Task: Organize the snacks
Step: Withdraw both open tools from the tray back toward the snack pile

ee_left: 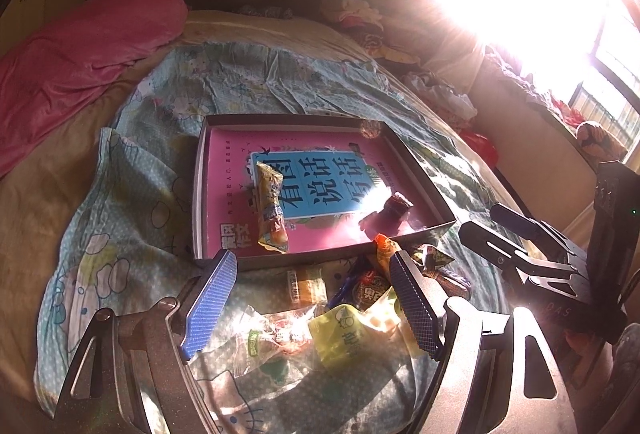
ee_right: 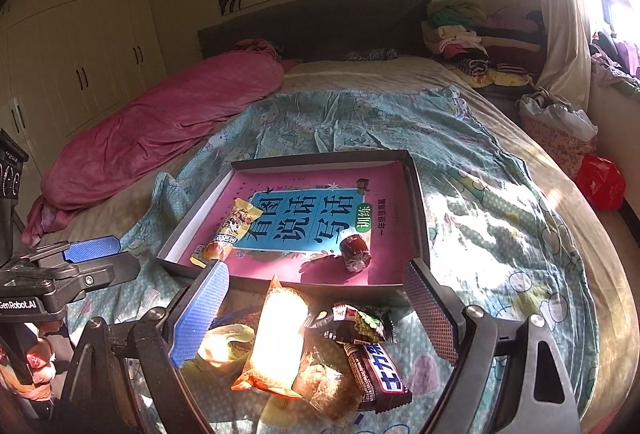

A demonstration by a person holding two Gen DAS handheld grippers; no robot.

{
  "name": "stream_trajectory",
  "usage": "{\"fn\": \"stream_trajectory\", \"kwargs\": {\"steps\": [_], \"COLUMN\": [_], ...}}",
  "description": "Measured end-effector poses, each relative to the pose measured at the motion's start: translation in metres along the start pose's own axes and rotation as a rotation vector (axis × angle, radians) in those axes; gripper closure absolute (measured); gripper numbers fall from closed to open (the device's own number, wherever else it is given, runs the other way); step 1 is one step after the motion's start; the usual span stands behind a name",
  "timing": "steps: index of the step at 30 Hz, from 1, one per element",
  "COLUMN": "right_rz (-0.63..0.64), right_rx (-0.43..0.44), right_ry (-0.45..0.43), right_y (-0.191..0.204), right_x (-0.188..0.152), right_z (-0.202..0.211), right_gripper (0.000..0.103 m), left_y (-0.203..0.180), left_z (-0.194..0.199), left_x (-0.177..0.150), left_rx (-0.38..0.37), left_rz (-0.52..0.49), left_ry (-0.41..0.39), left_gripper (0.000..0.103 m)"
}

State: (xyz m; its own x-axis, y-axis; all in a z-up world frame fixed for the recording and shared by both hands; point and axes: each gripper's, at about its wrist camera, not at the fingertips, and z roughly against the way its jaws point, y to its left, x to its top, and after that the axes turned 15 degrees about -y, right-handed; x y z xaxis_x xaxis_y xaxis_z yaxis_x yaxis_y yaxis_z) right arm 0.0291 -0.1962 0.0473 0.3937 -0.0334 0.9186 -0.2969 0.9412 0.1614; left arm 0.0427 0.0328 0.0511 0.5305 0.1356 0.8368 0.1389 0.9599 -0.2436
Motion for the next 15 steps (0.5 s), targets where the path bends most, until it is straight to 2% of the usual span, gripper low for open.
{"fn": "stream_trajectory", "kwargs": {"steps": [15], "right_rz": [-0.010], "right_rx": [-0.025], "right_ry": [0.029], "right_y": [-0.014], "right_x": [-0.013], "right_z": [0.011], "right_gripper": [0.014], "left_y": [0.000], "left_z": [0.003], "left_x": [-0.021], "left_rx": [0.003], "left_rz": [-0.011], "left_ry": [0.062], "left_gripper": [0.023]}}
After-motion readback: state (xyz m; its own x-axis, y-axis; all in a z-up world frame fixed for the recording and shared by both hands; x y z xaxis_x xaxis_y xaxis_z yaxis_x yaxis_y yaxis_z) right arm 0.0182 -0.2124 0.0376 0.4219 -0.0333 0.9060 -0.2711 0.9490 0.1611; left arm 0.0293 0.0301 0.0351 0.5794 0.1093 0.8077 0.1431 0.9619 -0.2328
